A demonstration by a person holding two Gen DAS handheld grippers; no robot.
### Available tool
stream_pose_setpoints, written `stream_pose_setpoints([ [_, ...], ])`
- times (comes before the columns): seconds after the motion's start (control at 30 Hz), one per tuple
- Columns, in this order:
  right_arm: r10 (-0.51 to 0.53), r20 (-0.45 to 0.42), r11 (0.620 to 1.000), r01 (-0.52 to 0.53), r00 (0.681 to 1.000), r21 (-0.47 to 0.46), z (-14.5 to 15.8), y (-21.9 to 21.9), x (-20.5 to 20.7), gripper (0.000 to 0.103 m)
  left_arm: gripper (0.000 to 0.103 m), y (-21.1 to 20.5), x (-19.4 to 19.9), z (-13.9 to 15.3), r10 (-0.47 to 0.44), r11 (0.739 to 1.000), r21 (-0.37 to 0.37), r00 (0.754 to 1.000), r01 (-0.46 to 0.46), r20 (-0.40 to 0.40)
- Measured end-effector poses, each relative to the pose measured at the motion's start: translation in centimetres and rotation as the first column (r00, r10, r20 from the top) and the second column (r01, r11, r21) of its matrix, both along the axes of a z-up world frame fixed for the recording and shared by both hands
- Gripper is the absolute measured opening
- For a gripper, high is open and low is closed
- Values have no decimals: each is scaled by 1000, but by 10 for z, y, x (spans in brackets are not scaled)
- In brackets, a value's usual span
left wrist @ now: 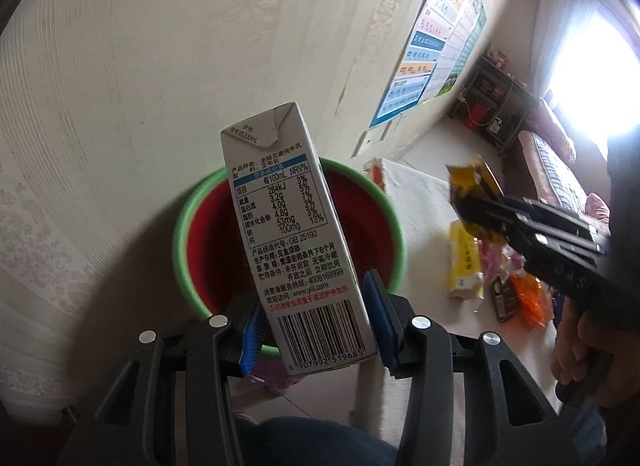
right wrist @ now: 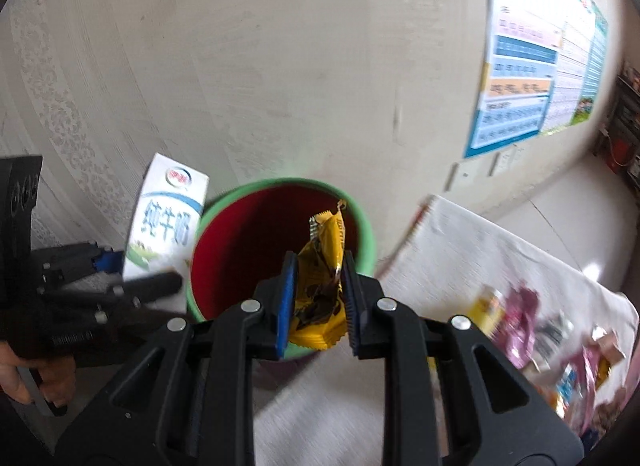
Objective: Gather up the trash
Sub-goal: 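Carry both items over the red bucket and open both grippers to drop them, then move both open tools back over the table of wrappers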
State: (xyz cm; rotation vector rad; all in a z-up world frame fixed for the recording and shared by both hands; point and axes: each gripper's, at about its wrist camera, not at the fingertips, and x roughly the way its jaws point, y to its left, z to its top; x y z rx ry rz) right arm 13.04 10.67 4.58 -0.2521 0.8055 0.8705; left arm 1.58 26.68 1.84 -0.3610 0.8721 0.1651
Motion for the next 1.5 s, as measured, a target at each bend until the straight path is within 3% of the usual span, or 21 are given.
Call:
stream_pose_setpoints([
  [0.4, 41, -78, 998, -45, 996, -40, -21, 74, 30, 24, 43, 35, 21, -24, 21, 999, -49, 1000, -22, -17],
  [0.43, 43, -83, 998, -46, 996, -42, -22, 78, 31, 33, 44, 37, 21, -25, 23, 999, -48, 1000, -24, -16],
  [0.47, 38, -90, 998, -42, 995, -49, -23, 82, 34, 50, 54, 38, 23, -26, 26, 998, -49, 1000, -27, -14],
  [0.5, 32, -94, 998, -37, 995, -51, -24, 83, 35, 56, 68, 40, 24, -28, 37, 998, -48, 999, -37, -13],
  [0.6, 23, -101, 998, -28, 995, -52, -28, 83, 38, 69, 81, 46, 21, -32, 63, 996, -70, 998, -62, 2],
  [0.7, 11, -115, 999, -15, 993, -36, -28, 79, 39, 79, 91, 49, 15, -37, 88, 993, -77, 996, -87, 1],
  [0.8, 1, -106, 999, -5, 994, -33, -26, 73, 36, 91, 95, 51, 7, -39, 113, 991, -77, 994, -112, 6],
  [1.03, -69, -78, 997, 67, 995, -23, -13, 31, 16, 98, 95, 36, 2, -30, 116, 990, -86, 993, -114, 19],
  [1.5, -231, -44, 973, 231, 972, -20, 3, -98, -12, 98, 95, -61, 9, -6, -60, 998, -24, 998, 60, 21],
])
